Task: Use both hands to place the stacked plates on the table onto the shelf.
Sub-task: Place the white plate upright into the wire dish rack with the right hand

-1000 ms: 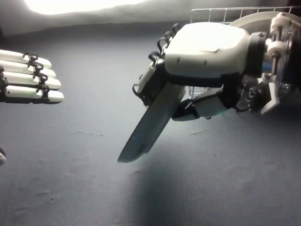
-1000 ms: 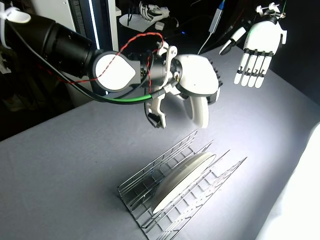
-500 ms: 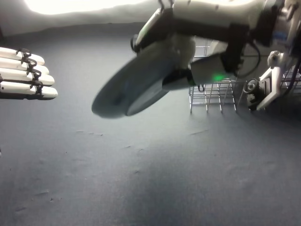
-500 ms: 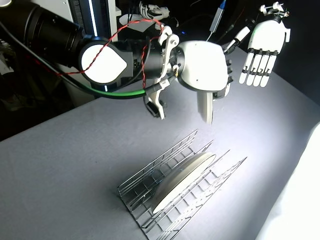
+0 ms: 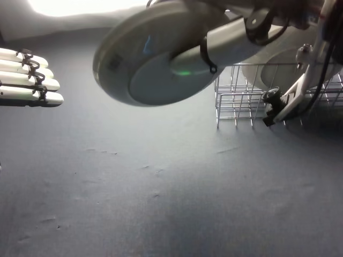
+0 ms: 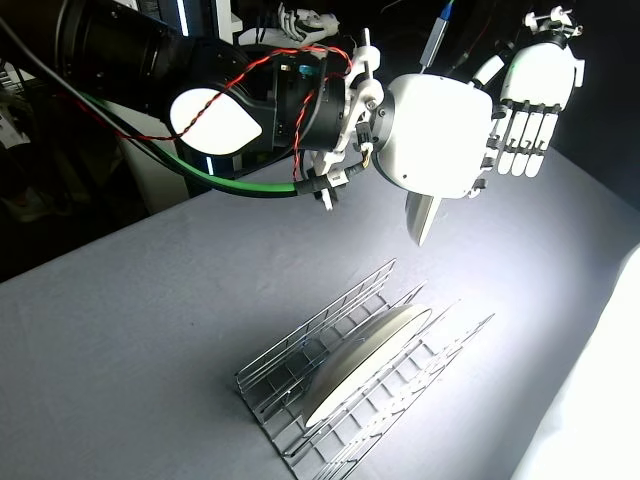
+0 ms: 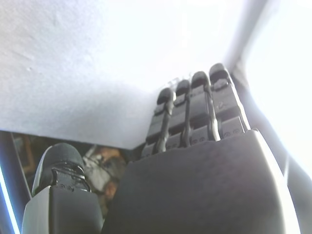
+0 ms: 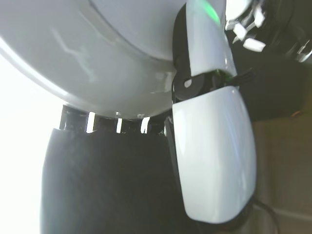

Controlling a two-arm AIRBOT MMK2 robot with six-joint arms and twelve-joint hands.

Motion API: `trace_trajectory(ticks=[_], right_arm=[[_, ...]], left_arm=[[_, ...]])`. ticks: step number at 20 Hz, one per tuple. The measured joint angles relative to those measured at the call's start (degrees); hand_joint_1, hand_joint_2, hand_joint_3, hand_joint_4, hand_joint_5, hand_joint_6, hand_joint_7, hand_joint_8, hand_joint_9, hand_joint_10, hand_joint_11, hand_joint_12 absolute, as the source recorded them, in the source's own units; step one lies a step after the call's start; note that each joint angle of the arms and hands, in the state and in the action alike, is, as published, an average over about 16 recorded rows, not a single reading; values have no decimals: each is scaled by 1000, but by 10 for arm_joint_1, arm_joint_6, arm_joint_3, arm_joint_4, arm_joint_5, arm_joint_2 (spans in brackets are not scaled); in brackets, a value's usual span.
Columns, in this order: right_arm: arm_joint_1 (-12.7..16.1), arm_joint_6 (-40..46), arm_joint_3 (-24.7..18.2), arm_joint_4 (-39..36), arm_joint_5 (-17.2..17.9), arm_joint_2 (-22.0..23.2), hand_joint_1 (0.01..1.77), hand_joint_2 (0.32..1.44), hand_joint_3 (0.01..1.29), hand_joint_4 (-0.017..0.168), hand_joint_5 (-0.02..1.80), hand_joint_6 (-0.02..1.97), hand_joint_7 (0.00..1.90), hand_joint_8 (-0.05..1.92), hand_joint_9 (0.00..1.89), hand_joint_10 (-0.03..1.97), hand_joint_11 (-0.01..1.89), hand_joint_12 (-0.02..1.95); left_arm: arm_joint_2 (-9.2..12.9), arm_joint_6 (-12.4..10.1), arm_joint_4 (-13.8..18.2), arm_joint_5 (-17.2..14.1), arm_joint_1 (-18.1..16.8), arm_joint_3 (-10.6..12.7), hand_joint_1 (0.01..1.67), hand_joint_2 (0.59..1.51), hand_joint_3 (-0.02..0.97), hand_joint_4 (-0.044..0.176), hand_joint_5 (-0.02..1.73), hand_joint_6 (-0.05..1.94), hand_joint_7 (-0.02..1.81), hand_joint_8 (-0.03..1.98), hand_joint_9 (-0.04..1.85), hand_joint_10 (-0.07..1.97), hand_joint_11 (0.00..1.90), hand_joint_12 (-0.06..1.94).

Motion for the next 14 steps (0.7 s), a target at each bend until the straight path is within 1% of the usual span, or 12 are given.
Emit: trace_trajectory(ticks=[3,7,11,14], right_arm=[[7,0,0,47,-8,4,1390,1011,14,-4,933,961,1043,795,989,1157,880,1446],[12,0,-2,90,-12,17,1397,1011,14,-4,922,981,1034,812,984,1166,885,1448],[9,0,-7,111,-14,37,1404,1010,14,-5,919,983,1030,816,980,1163,892,1443],[2,0,-10,115,-12,54,1407,1010,14,-6,924,975,1034,804,980,1157,894,1440]], left_arm=[[-1,-1,1,-1,0,1,14,1056,10,2,22,10,15,-2,19,5,19,11],[-3,-3,4,-2,0,2,15,1056,10,2,21,10,16,-2,22,5,19,11],[-4,-4,6,-3,1,0,15,1057,10,2,21,10,18,-3,23,5,19,11],[-5,-4,8,-3,2,-1,14,1057,11,2,21,10,19,-3,23,5,20,11]])
